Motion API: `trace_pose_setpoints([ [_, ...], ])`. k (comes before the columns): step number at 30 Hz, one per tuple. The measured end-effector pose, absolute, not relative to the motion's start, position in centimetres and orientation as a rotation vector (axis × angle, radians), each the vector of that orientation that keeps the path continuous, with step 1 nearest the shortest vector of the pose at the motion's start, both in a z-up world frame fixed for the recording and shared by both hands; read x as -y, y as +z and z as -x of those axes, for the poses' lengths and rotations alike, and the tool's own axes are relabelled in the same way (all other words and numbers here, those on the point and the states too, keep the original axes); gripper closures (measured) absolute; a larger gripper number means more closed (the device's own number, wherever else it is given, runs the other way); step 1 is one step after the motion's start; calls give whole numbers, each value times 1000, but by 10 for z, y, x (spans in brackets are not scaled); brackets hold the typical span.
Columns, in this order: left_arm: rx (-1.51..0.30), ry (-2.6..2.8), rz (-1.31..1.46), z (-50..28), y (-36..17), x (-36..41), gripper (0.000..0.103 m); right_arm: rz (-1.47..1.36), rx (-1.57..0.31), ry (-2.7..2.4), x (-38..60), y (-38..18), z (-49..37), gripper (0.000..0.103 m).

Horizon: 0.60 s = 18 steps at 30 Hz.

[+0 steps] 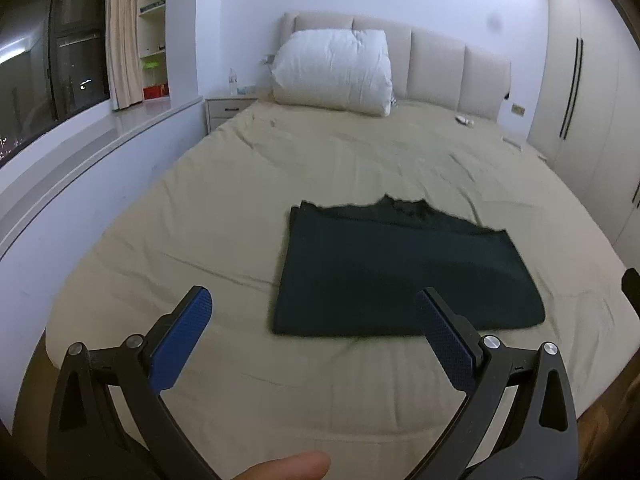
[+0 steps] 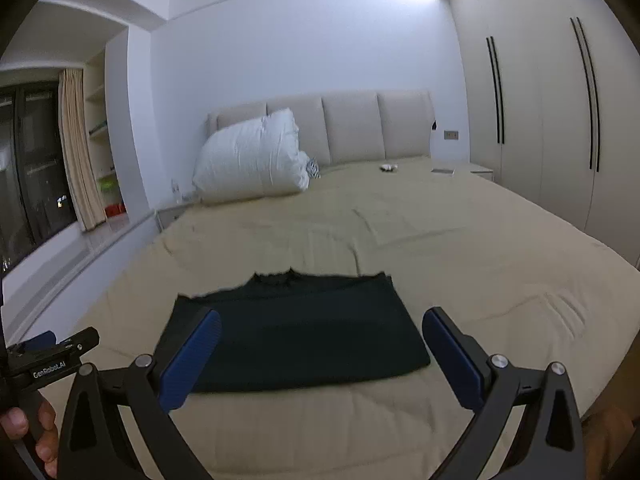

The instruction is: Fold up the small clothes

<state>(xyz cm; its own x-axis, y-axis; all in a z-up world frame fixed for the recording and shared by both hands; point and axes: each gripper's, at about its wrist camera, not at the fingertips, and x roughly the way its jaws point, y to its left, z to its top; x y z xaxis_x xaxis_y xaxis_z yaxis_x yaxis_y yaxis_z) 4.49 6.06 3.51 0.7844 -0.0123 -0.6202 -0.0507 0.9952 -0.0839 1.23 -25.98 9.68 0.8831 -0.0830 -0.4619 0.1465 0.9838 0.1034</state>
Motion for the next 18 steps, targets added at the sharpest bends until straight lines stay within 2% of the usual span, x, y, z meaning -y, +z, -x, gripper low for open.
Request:
trace_pose_setpoints([
  [18, -706, 41, 54, -52, 4, -63, 0, -114, -630, -86, 242, 69, -28, 0],
])
